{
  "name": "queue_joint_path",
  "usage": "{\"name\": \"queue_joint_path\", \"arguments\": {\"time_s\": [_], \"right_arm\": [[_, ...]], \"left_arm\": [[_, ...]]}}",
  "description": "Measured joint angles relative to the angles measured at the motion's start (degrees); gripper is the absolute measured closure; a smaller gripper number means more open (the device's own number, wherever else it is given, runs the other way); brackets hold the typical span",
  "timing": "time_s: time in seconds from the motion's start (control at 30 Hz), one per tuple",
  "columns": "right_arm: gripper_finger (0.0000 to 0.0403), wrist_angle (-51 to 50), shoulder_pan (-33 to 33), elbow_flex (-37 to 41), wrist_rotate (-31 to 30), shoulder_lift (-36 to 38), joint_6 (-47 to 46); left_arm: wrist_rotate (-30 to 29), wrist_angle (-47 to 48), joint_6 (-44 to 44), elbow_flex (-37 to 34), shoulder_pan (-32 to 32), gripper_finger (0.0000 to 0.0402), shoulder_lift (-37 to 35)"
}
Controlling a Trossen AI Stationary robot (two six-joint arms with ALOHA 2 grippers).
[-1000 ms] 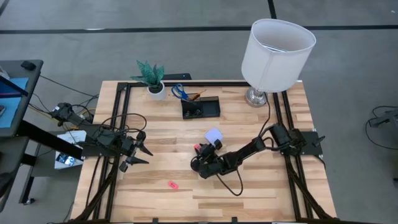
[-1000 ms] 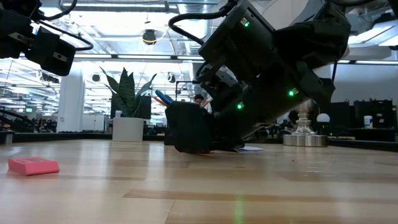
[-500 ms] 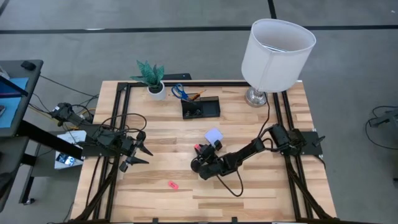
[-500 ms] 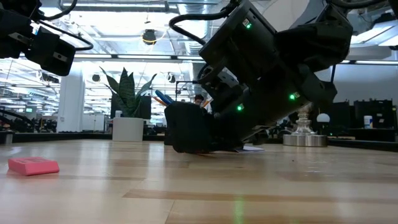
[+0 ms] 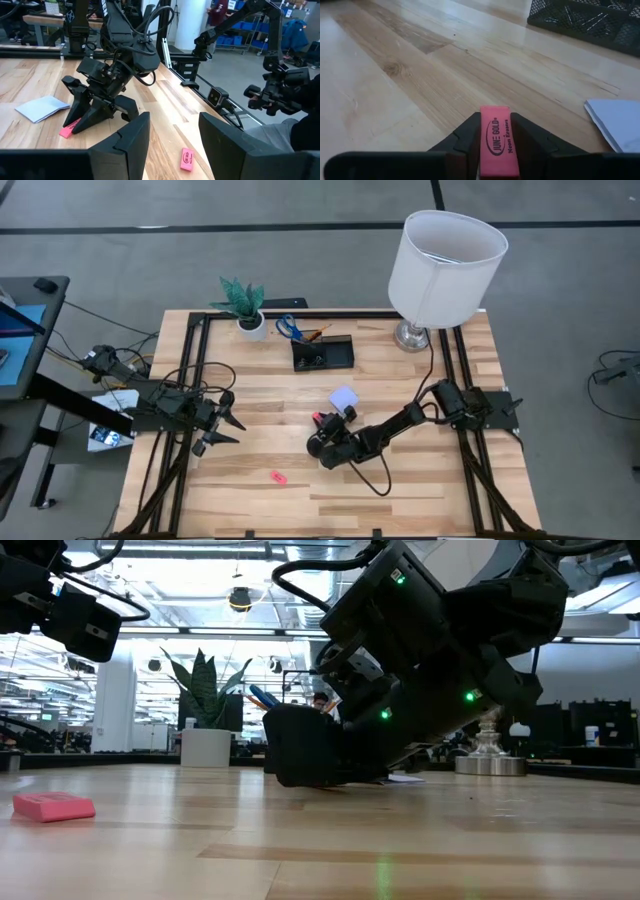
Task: Pick and place office supplies into organizer
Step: Put the top pink eraser into the black desk organizer
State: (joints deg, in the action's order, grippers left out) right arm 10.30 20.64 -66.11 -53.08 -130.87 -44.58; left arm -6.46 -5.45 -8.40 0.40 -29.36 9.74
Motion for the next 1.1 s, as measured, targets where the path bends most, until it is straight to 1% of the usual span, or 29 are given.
{"name": "queue_joint_path", "arguments": {"time_s": [0.33,0.7,1.1], "right_arm": [[0.0308,-0.78,0.24,0.07,0.11,1.57,1.56],[0.0308,-1.66,0.12,-1.78,-0.36,1.9,6.86],[0.0308,-2.47,-0.54,-2.43,-0.65,2.94,9.13]], "left_arm": [[0.02,0.0,-0.09,0.0,0.01,0.0239,0.0],[0.04,-0.02,-0.22,0.01,0.01,0.0239,0.0],[0.04,-0.02,-0.24,0.02,0.02,0.0239,0.0]]}}
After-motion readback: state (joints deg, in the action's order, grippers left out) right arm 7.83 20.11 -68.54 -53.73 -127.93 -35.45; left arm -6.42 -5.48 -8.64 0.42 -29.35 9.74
